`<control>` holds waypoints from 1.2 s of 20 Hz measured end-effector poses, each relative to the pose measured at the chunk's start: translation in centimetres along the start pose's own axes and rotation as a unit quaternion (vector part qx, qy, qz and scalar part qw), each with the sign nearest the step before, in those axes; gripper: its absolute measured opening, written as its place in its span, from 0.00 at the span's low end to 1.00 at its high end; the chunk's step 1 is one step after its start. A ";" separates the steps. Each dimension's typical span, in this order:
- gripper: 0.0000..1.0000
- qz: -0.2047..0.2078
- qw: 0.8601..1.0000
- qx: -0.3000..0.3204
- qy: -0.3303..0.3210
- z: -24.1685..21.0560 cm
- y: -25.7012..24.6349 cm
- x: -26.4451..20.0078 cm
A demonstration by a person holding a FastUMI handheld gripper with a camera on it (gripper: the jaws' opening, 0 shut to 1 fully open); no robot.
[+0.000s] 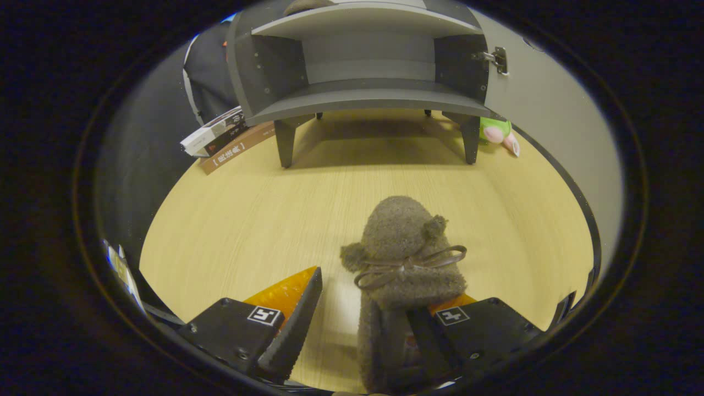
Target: Open the shoe cabinet door, grab the shoes and put them into the shoe cabinet, then close the shoe cabinet door.
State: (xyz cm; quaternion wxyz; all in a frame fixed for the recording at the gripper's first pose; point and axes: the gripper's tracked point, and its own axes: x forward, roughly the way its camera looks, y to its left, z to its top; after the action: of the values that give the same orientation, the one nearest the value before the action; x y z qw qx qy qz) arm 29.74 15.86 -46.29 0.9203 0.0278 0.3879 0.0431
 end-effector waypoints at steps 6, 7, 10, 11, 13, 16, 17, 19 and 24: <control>0.49 0.014 1.000 0.005 -0.006 0.4 -0.1 0.6; 0.37 0.016 1.000 -0.015 -0.011 0.4 0.0 0.6; 0.09 0.031 0.999 -0.024 -0.005 0.2 0.4 0.2; 0.08 0.040 0.999 -0.020 -0.006 0.5 0.7 -0.2; 0.07 0.040 0.999 -0.023 -0.022 1.3 0.7 -1.6; 0.07 0.038 0.998 -0.024 -0.050 3.1 0.4 -4.8; 0.06 0.038 0.997 -0.020 -0.063 3.9 0.3 -6.0; 0.07 0.027 0.995 -0.028 -0.094 5.6 -0.1 -8.9; 0.06 0.026 0.986 -0.035 -0.160 9.9 0.3 -16.3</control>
State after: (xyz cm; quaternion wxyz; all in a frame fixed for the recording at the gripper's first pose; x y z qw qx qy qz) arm 25.48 14.30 -27.81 0.9695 0.0119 0.2328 0.0756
